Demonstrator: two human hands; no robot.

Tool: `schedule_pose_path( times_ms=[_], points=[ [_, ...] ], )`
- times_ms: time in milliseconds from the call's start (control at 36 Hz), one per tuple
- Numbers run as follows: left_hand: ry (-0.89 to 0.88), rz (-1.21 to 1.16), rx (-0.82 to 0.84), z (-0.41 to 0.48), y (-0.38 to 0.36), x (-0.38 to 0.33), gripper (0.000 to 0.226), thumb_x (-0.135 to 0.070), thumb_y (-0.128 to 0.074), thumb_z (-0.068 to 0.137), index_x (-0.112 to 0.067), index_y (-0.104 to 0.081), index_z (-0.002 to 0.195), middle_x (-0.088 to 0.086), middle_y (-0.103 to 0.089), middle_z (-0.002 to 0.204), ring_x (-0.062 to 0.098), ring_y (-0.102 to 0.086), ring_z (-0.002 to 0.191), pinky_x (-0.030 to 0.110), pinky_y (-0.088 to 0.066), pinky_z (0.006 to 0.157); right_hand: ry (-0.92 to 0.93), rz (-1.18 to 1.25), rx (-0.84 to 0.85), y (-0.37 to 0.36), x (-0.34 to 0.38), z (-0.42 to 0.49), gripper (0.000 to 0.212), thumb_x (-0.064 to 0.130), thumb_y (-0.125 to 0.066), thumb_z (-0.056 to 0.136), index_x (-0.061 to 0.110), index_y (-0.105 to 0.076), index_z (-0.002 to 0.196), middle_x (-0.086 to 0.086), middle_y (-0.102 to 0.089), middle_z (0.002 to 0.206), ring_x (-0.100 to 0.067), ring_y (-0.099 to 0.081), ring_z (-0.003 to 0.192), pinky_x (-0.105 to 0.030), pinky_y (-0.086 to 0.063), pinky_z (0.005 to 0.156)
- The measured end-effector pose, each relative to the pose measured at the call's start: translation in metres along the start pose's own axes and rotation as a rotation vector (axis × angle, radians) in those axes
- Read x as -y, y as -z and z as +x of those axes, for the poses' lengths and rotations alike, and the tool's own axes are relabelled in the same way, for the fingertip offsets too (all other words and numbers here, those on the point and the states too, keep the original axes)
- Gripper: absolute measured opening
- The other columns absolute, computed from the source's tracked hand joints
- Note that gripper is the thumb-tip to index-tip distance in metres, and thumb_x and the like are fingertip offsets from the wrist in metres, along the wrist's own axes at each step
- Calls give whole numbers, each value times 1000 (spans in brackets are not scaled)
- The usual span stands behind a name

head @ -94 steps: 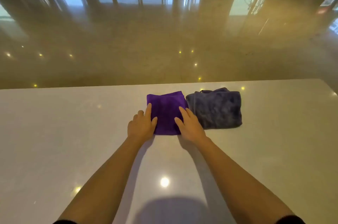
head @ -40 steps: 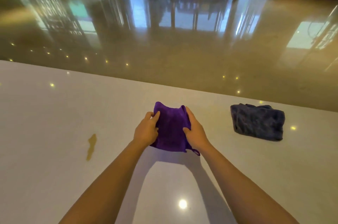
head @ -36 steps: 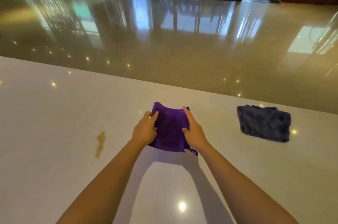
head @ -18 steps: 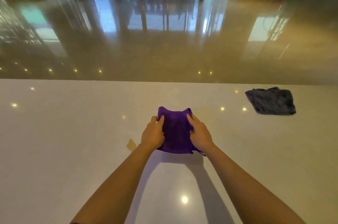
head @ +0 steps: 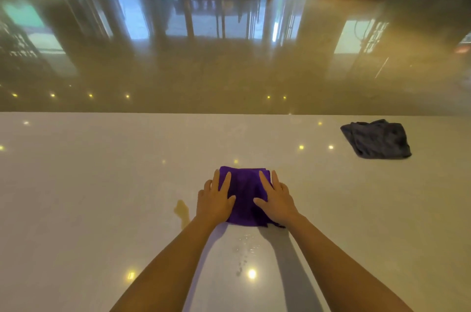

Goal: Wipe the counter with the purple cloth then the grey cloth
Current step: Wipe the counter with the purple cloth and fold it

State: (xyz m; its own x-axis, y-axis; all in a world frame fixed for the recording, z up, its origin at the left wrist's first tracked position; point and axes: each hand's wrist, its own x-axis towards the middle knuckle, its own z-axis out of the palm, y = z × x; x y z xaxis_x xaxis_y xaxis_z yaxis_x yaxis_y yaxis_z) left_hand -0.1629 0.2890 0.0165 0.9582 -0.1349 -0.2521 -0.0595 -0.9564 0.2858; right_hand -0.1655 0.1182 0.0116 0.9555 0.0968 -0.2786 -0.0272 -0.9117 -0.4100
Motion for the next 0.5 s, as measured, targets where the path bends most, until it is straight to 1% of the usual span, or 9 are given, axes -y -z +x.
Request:
schedule_pose_path(
  times_ms=[83, 167, 222, 250, 306, 333, 389, 417, 500],
  points=[
    [-21, 70, 13, 0, -4, 12, 62, -44, -27, 95, -26, 4, 146, 8, 7, 158, 30, 2, 145, 51, -7, 116, 15, -21, 22, -11, -1, 3, 73, 50, -40, 91, 29, 4, 146, -10, 8, 158, -35, -7, 142, -44, -19, 115],
    [-26, 118, -7, 0, -8, 28, 63, -49, -23, 94, -27, 7, 145, 7, 9, 158, 28, 8, 145, 51, 0, 117, 5, -37, 51, -20, -2, 8, 77, 59, -37, 88, 31, 8, 145, -10, 13, 157, -36, 5, 143, -45, -8, 116],
    [-10, 134, -19, -2, -10, 40, 63, -52, -17, 93, -27, 9, 145, 5, 11, 158, 26, 10, 145, 49, 3, 117, 0, -54, 58, -25, 1, 12, 80, 62, -36, 86, 32, 10, 144, -11, 17, 156, -37, 11, 143, -47, -4, 116],
    [-5, 144, -21, -4, -11, 47, 64, -56, -9, 91, -27, 9, 145, 4, 13, 157, 26, 11, 145, 48, 3, 117, 2, -65, 54, -27, 2, 14, 81, 64, -36, 86, 32, 10, 144, -12, 18, 156, -37, 12, 142, -48, -3, 116],
    [8, 155, -32, -10, -12, 60, 74, -62, 13, 80, -27, 11, 144, 2, 18, 155, 24, 13, 145, 47, 4, 117, 6, -82, 52, -31, 7, 17, 82, 66, -35, 85, 32, 11, 144, -13, 18, 155, -37, 16, 142, -49, -1, 116],
    [19, 158, -43, -15, -15, 67, 74, -62, 14, 79, -28, 12, 144, 2, 18, 155, 24, 14, 144, 46, 5, 117, 4, -88, 51, -33, 9, 19, 83, 67, -34, 84, 32, 11, 144, -13, 18, 155, -38, 17, 141, -50, 1, 115],
    [51, 171, -66, -21, -19, 81, 62, -54, -3, 90, -28, 14, 144, 2, 16, 157, 24, 14, 144, 45, 6, 117, -4, -108, 42, -36, 14, 22, 83, 69, -33, 83, 33, 12, 143, -13, 19, 155, -39, 19, 140, -51, 4, 115],
    [63, 167, -75, -24, -20, 88, 60, -51, -8, 93, -27, 14, 144, 2, 15, 157, 24, 14, 144, 44, 6, 117, -9, -122, 32, -38, 16, 24, 82, 69, -32, 83, 34, 11, 143, -13, 19, 155, -39, 20, 140, -52, 6, 114],
    [92, 128, -72, -34, -21, 107, 58, -46, -11, 95, -27, 13, 144, 3, 13, 157, 24, 12, 145, 44, 5, 117, -8, -187, -7, -44, 24, 28, 83, 74, -30, 80, 38, 11, 143, -13, 20, 155, -40, 20, 140, -57, 9, 112]
  ],
)
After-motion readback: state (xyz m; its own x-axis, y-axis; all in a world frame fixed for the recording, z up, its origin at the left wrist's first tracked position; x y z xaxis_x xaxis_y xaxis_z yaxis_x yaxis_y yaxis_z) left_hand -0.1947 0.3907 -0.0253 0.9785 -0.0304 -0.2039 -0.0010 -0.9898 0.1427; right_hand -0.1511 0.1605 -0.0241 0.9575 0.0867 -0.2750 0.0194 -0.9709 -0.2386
